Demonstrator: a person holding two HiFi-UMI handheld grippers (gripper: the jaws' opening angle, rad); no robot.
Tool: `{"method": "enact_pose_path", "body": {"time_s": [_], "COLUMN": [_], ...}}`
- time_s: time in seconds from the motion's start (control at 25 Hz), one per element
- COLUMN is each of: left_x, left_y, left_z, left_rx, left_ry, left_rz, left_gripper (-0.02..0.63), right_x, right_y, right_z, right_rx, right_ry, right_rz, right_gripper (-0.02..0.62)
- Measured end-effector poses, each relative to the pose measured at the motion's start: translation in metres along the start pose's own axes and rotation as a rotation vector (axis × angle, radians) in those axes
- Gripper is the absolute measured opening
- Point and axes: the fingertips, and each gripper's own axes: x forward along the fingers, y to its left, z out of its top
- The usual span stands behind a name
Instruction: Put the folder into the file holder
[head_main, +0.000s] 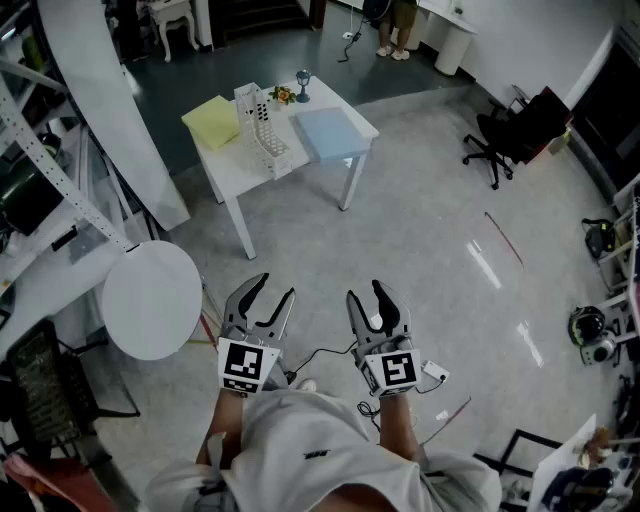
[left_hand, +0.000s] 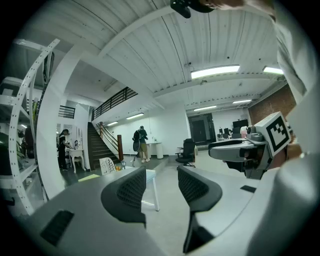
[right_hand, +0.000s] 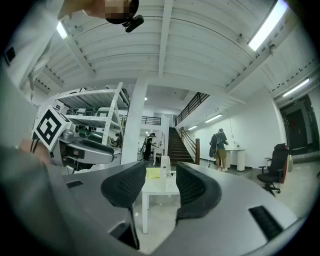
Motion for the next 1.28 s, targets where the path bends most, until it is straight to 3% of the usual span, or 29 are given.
{"method": "enact_pose_path", "body": {"time_s": [0.4,0.72,1.28], "left_x": [0.018,0.072,0.152], "left_y": [0.016,0.066,0.144], "left_z": [-0.007,-0.013,-0.013], "left_rx": [-0.014,-0.062,-0.043], "left_ry": [0.006,-0.010,-0.025], "left_rz": [0.010,-0.024,-0.103], "left_gripper": [0.215,0.215,0.212], "right_x": [0.026,0.090,0.187], "right_y": [0.000,-0.015,-0.033], "right_z": [-0.008,-0.014,-0.014], "right_rx": [0.008,-0.007,-0.027], "right_ry": [0.020,0.059,0.074], "right_rz": [0.018,-0.010,-0.094], "right_gripper": [0.195,0.195,0.195]}}
